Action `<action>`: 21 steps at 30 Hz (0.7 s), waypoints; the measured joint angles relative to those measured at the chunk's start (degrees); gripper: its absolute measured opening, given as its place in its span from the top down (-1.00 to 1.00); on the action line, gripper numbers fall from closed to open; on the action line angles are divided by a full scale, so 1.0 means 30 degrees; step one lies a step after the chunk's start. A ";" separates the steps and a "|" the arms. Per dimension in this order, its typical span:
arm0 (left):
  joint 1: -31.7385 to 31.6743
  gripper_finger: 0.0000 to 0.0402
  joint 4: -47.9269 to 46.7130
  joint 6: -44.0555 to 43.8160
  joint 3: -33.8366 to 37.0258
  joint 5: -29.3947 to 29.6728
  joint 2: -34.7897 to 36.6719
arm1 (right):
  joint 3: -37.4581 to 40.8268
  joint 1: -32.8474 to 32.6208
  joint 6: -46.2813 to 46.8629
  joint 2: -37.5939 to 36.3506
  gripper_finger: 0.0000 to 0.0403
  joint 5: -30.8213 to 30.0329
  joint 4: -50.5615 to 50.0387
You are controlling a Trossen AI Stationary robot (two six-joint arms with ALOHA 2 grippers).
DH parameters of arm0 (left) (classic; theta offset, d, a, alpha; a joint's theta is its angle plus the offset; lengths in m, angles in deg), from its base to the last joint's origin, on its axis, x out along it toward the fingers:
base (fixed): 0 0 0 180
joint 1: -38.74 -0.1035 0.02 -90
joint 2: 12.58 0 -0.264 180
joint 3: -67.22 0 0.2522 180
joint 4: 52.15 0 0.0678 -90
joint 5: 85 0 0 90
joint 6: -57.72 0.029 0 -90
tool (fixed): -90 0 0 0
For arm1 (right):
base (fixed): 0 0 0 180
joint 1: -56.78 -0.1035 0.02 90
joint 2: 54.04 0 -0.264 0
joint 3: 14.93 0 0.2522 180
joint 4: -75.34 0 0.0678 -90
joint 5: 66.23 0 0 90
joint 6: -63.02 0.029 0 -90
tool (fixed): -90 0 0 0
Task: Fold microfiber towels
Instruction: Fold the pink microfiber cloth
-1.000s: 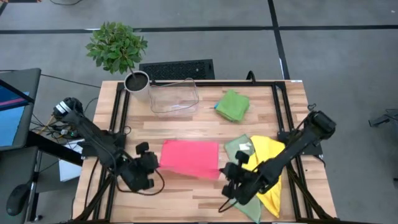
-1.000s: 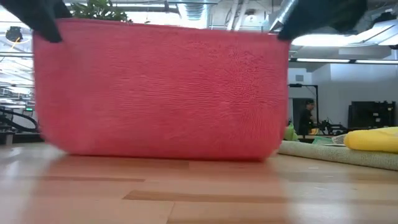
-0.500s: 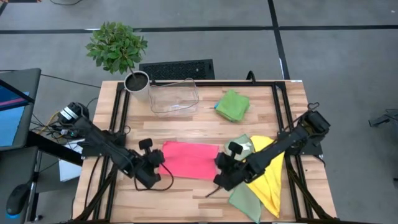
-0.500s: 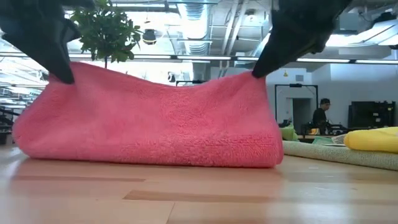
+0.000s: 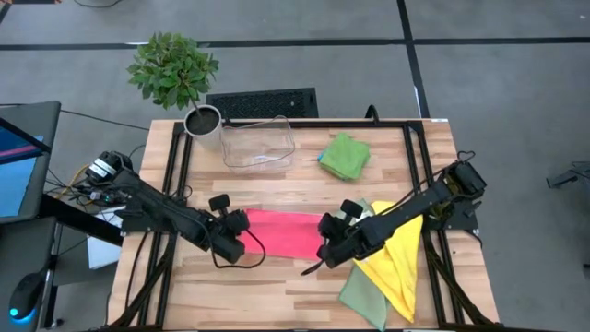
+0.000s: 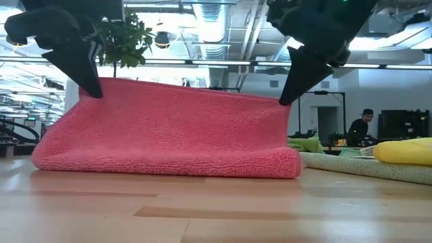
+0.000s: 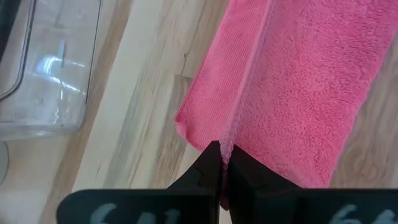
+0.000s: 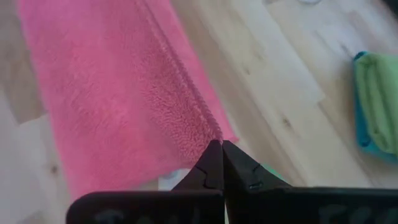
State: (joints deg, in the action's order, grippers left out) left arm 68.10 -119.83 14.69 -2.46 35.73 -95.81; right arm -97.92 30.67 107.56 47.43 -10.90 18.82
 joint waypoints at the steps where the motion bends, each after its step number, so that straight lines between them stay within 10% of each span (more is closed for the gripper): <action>1: 0.0000 1.00 0.0079 0.0106 0.0000 -0.0015 0.0000 | 0.0000 0.0000 0.0005 0.0000 0.94 0.0052 0.0010; 21: 0.0206 1.00 0.2065 -0.0025 0.1724 0.0382 -0.0022 | 0.0018 0.0657 -0.0301 0.1581 0.93 0.0719 0.0964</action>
State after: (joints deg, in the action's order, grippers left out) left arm 68.72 -113.64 14.61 2.71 36.87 -95.87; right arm -97.87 32.64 106.66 52.17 -8.74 21.71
